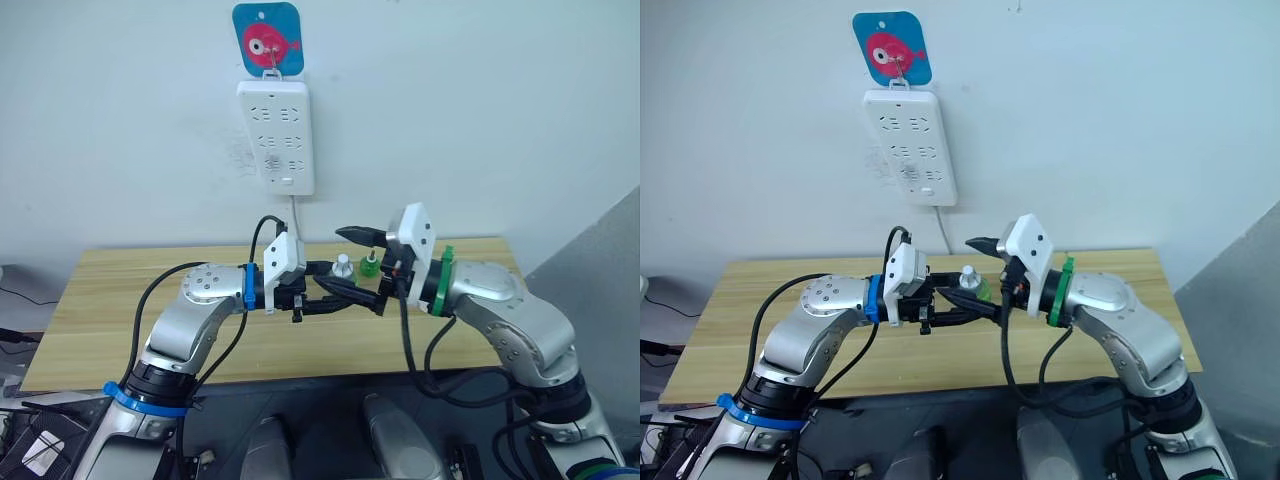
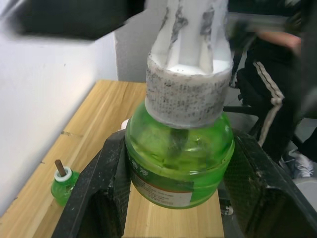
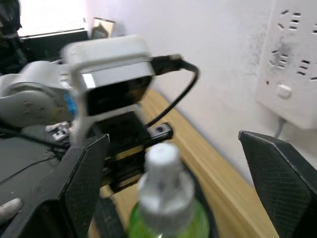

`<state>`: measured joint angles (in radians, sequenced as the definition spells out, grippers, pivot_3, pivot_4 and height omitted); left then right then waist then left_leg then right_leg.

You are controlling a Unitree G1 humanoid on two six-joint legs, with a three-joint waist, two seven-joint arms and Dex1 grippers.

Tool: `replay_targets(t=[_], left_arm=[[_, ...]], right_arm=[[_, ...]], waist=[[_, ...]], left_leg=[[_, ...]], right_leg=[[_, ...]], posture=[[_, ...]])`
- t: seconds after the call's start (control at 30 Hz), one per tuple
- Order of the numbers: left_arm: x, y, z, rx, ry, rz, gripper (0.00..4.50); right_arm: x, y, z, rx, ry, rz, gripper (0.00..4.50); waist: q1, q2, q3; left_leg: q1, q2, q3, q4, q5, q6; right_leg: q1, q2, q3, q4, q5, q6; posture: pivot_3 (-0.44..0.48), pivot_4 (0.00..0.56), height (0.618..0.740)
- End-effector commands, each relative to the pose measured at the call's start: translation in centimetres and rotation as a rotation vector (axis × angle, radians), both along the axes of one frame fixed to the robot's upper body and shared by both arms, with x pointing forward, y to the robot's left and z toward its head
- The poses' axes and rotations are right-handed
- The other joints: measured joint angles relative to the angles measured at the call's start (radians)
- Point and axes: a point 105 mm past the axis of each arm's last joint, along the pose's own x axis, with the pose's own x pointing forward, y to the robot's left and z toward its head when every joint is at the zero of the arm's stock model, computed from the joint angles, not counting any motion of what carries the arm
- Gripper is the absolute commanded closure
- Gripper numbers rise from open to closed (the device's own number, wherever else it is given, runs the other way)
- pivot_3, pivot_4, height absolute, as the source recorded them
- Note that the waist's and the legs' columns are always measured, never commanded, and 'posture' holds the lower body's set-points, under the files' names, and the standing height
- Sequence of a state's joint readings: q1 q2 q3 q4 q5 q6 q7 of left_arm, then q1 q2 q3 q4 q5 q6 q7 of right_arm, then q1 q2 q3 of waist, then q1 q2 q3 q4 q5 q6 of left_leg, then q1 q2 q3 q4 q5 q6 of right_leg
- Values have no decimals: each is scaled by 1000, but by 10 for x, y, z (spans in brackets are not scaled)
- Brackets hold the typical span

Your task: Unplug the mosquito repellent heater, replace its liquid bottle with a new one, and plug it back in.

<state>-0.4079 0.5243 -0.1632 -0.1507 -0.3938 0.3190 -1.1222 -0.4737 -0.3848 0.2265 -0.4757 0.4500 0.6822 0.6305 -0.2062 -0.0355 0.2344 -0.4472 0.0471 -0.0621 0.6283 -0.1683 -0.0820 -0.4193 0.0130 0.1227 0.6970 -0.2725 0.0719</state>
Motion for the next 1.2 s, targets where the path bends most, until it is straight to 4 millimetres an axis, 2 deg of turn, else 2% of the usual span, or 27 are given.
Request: replay_targets(t=[0.03,0.17,0.3,0.43,0.57,0.7,0.83,1.13,1.17,1.2], left_arm=[[-5,-5,9,-20,-44,-30,2244],[-5,-2,6,-18,-41,-18,2244],[-5,-1,5,-16,-40,-10,2244],[-4,0,3,-7,-41,-7,2244],[-4,0,1,-2,-42,-12,2244],[-6,-1,0,1,-41,-20,2244],[-6,-1,-1,4,-43,-19,2244],[-4,5,-8,24,-9,11,2244],[-4,5,-9,25,-5,14,2244],[-4,6,-10,28,0,18,2244]], right_arm=[[7,-13,7,-17,-53,-45,113],[5,-35,10,-45,-33,-46,113],[-12,-46,3,-112,31,34,113],[-24,-38,4,-132,43,98,113],[-23,-23,15,-62,47,109,113],[-20,-15,12,-34,71,110,113],[-20,-12,10,-16,88,127,946],[-32,-8,22,24,95,223,4120],[-32,-8,24,25,90,225,4315],[-32,-8,26,27,80,225,4317]], waist=[[2,0,0],[3,1,-1],[7,1,-1],[4,1,-1],[-5,2,-1],[-6,2,-1],[-6,2,-2],[-7,2,-2],[-7,2,-2],[-7,2,-2]], left_leg=[[0,0,0,0,0,0],[0,0,0,0,0,0],[0,0,0,0,0,0],[1,1,1,0,0,0],[1,1,1,0,0,0],[0,1,0,0,0,0],[0,1,0,0,0,0],[0,1,0,0,0,0],[0,1,0,0,0,0],[0,1,0,0,0,0]], right_leg=[[0,0,0,0,0,0],[0,0,0,0,0,0],[0,0,0,0,0,1],[0,1,1,0,-1,1],[0,1,1,0,-1,1],[0,1,1,0,-1,1],[0,1,1,0,-1,1],[0,1,1,0,-1,1],[0,1,1,0,-1,1],[0,1,0,0,-1,1]], posture=[[-233,174,733],[-234,177,733],[-237,179,733],[-242,180,733],[-245,180,733],[-240,181,733],[-235,182,733],[-232,179,733],[-233,178,733],[-233,178,733]])
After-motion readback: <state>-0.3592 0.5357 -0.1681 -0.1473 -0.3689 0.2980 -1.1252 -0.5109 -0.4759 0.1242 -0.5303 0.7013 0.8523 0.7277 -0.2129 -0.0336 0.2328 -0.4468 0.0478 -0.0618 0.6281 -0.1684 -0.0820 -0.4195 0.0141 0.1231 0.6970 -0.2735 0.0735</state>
